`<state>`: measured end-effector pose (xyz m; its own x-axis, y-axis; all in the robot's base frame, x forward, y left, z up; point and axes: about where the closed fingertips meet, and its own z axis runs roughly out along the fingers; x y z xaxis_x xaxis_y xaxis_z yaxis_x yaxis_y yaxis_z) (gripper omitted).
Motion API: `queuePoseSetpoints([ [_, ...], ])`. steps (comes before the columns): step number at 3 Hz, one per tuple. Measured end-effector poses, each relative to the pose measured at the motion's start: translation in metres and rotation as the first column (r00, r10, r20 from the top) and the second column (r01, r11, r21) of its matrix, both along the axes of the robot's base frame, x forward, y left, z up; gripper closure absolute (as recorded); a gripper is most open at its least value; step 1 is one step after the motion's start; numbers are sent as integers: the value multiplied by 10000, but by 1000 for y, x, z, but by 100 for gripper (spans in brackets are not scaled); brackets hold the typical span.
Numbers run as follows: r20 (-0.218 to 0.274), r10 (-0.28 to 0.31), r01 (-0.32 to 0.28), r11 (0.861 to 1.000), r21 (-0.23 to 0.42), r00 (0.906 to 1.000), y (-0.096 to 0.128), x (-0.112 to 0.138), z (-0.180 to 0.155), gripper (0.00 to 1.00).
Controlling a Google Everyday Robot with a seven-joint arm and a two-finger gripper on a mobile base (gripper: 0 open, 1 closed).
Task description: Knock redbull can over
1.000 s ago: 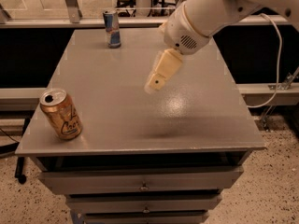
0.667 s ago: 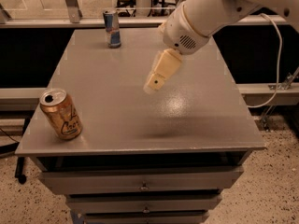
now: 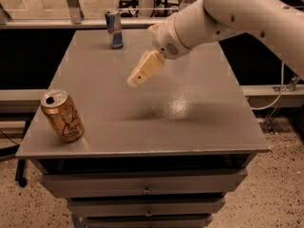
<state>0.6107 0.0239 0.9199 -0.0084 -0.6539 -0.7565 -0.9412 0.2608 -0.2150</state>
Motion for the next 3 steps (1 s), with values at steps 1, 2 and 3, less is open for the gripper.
queuePoseSetpoints([
  [1,315,-139,103,9938,1107,9994,23,42,-11,0],
  [2,594,-435,304,9783,2051,9973,45,83,-18,0],
  [3,757,-1047,782,9529,2931,9916,59,125,-25,0],
])
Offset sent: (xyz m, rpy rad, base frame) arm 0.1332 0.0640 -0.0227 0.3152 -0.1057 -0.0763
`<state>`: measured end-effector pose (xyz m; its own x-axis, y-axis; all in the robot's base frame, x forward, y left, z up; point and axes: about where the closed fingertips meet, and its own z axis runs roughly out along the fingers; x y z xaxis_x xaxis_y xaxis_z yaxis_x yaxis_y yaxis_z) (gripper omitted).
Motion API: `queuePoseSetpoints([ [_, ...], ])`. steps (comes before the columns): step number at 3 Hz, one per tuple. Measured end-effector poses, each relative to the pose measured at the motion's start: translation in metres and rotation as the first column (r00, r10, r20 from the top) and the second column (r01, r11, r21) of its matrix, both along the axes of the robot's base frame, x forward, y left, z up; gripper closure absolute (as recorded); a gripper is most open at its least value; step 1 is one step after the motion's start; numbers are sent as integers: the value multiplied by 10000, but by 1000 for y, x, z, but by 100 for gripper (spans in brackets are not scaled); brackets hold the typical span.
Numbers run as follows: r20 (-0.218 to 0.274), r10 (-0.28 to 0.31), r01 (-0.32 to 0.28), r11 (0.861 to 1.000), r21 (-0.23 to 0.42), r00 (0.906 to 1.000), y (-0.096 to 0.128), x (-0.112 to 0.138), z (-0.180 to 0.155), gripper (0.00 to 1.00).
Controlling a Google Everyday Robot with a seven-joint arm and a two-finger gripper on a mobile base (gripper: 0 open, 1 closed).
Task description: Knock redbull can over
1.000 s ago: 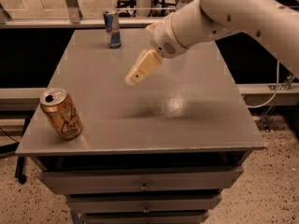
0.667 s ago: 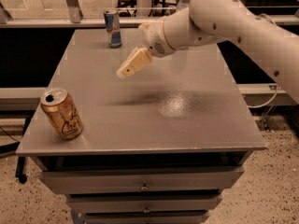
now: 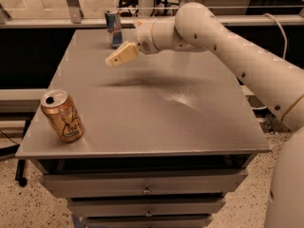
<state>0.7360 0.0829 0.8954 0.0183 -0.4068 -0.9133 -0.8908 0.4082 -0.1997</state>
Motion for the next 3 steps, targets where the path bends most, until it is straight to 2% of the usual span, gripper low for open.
queuePoseSetpoints([
  [1,158,-619,602,9943,877,9980,12,39,-2,0],
  [2,215,-1135,1082,9794,1706,9933,22,71,-3,0],
  [3,355,-1388,1280,9680,2158,9897,36,99,0,0],
])
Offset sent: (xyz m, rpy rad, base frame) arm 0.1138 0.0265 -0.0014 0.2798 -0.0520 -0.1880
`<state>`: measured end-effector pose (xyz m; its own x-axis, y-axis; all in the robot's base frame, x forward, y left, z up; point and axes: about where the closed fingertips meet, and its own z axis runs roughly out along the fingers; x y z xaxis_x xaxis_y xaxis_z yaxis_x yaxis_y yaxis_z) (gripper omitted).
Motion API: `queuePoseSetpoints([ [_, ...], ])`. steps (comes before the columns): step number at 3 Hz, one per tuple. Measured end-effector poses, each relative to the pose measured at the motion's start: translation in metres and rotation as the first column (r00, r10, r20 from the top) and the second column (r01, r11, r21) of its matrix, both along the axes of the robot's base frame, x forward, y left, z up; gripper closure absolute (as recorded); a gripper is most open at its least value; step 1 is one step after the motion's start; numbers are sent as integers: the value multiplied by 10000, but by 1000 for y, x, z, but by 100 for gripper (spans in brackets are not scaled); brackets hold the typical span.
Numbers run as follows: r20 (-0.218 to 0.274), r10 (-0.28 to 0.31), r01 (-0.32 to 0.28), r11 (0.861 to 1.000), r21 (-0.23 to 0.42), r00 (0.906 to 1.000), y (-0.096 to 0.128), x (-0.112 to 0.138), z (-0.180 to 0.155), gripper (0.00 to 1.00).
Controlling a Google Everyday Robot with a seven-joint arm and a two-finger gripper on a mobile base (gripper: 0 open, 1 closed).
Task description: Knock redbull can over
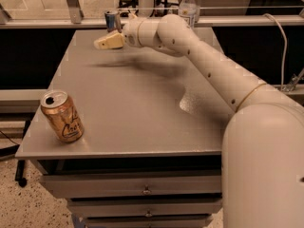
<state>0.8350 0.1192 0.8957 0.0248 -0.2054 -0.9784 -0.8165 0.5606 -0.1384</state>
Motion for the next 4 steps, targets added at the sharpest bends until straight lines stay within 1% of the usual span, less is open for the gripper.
queuePoseSetpoints([
  [1,61,-252,251,9996,122,9997,10,23,0,0],
  [2,-75,-430,430,9991,-32,9990,17,34,-1,32],
  [3,-133,-488,486,9988,-113,9987,16,34,-2,54],
  [4,-71,-14,16,9995,318,10000,8,15,7,85],
])
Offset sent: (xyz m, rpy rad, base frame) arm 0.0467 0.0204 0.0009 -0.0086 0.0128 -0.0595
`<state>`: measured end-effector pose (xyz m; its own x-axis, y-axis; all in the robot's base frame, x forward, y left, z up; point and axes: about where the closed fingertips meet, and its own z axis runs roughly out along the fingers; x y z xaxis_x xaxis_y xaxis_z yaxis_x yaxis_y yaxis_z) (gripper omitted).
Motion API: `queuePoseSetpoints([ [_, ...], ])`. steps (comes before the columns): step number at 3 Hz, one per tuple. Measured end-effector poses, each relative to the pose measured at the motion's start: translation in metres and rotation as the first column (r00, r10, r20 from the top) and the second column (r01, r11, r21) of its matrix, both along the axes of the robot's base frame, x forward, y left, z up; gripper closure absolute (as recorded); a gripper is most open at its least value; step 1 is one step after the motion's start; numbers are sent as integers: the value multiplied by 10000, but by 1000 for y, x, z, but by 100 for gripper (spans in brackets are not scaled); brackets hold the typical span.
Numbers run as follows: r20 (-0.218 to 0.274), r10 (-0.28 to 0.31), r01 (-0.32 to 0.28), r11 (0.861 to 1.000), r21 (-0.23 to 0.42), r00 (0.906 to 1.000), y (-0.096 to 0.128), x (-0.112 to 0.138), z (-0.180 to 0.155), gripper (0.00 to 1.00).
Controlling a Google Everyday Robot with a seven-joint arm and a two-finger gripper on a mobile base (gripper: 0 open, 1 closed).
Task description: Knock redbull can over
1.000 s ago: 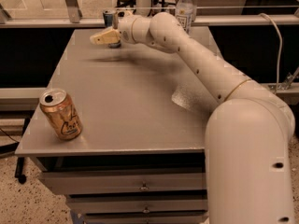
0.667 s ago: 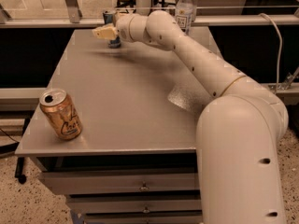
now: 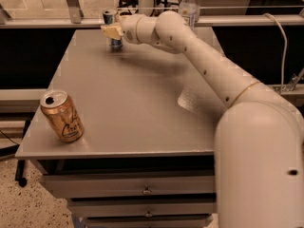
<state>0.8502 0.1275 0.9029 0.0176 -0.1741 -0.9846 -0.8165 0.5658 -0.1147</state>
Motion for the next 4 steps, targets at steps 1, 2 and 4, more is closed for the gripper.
queuePoseSetpoints([
  [1,465,698,-727,9953,644,9965,-19,-35,20,100],
  [2,609,1284,-1325,9888,684,9899,-46,-77,28,100],
  [4,-854,2183,-2249,9714,-762,9721,-102,-165,-18,100],
])
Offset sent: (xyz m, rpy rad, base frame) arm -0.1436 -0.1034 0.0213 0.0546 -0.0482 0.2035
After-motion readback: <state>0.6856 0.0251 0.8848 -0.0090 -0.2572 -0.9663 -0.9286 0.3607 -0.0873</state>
